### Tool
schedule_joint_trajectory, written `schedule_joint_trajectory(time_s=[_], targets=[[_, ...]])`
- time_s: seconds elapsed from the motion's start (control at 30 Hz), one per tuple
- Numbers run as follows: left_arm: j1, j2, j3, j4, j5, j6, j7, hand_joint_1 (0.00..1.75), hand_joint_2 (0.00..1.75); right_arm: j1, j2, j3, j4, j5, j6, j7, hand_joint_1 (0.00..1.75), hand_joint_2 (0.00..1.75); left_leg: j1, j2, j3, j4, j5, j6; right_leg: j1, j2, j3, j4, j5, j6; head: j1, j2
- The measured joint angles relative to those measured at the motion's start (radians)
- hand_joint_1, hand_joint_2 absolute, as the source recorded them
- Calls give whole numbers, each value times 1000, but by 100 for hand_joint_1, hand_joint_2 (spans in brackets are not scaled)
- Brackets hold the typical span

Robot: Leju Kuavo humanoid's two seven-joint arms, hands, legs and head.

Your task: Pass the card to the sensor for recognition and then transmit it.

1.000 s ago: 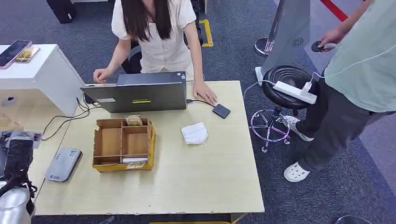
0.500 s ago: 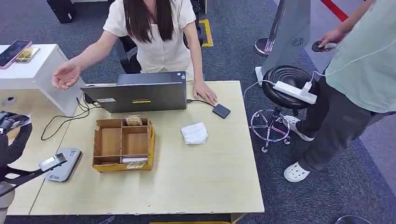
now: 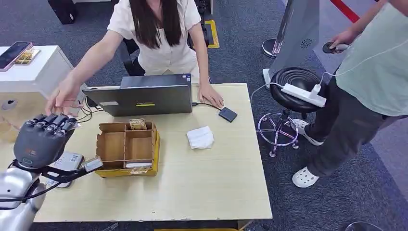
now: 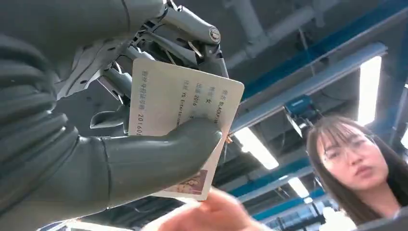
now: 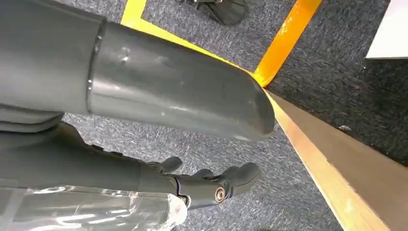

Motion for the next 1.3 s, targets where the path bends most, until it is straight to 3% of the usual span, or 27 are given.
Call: schedule_joint_trajectory(time_s=[0.2, 0.23, 0.33, 0.57, 0.6, 0.77, 0.8, 0.9, 1.0, 1.07, 1.13, 1.17, 1.23, 1.3], targets=[[-34, -3, -81, 0, -8, 0, 68, 175, 175, 0, 1, 0, -3, 10, 0, 0, 0, 0, 0, 0, 0, 0, 0, 0, 0, 0, 0, 0, 0, 0, 0, 0], [-36, -3, -90, -2, -8, 0, 75, 0, 175, 0, 2, 0, -3, 11, 0, 2, 0, 0, 0, 0, 0, 0, 0, 0, 0, 0, 0, 0, 0, 0, 0, 0], [-38, -8, -111, -17, -4, 0, 81, 0, 175, 1, 2, 0, -3, 17, 0, 3, 0, 0, 0, 0, 0, 0, 0, 0, 0, 0, 0, 0, 0, 0, 0, 0], [-42, -56, -112, -26, 21, 0, 11, 0, 175, 2, 5, 0, -3, 21, -1, 5, 0, 0, 0, 0, 0, 0, 0, 0, 0, 0, 0, 0, 0, 0, 0, 0], [-43, -61, -112, -26, 7, 0, 15, 0, 0, 2, 6, 0, -3, 22, 0, 5, 0, 0, 0, 0, 0, 0, 0, 0, 0, 0, 0, 0, 0, 0, 0, 0], [-45, -65, -112, -26, -5, 0, 48, 0, 0, 3, 8, 0, -3, 25, 0, 5, 0, 0, 0, 0, 0, 0, 0, 0, 0, 0, 0, 0, 0, 0, 0, 0], [-45, -65, -112, -26, -5, 0, 55, 0, 175, 3, 8, 0, -3, 26, 0, 5, 0, 0, 0, 0, 0, 0, 0, 0, 0, 0, 0, 0, 0, 0, 0, 0], [-45, -66, -113, -26, 17, 0, 60, 0, 175, 4, 8, 0, -3, 29, 0, 5, 0, 0, 0, 0, 0, 0, 0, 0, 0, 0, 0, 0, 0, 0, 0, 0], [-44, -77, -110, -19, 125, 0, -29, 0, 175, 6, 8, -1, -3, 29, -1, 5, 0, 0, 0, 0, 0, 0, 0, 0, 0, 0, 0, 0, 0, 0, 0, 0], [-45, -90, -96, 13, 284, -1, -132, 0, 175, 7, 8, -2, -3, 27, -3, 3, 0, 0, 0, 0, 0, 0, 0, 0, 0, 0, 0, 0, 0, 0, 0, 0], [-45, -83, -95, 70, 494, -11, -184, 0, 175, 9, 8, -5, -3, 22, -3, -2, 0, 0, 0, 1, 0, 0, 0, 0, 0, 1, 0, 0, 0, 0, 0, 0], [-44, -75, -95, 84, 573, -38, -194, 0, 175, 12, 8, -7, -3, 21, -4, -4, 0, 0, 0, 1, 0, 0, 0, 0, 0, 1, 0, 0, 0, 0, 0, 0], [-37, -46, -95, 89, 755, -160, -210, 0, 175, 17, 8, -12, -3, 19, -5, -7, 0, 0, 0, 1, 0, 0, 0, 0, 0, 1, 0, 0, 0, 0, 1, 0], [-15, -3, -87, 89, 945, -333, -220, 0, 175, 21, 8, -20, -3, 14, -6, -14, 0, 0, 1, 1, 0, -1, 0, 0, 0, 2, 0, 1, 0, 0, 0, 0]])
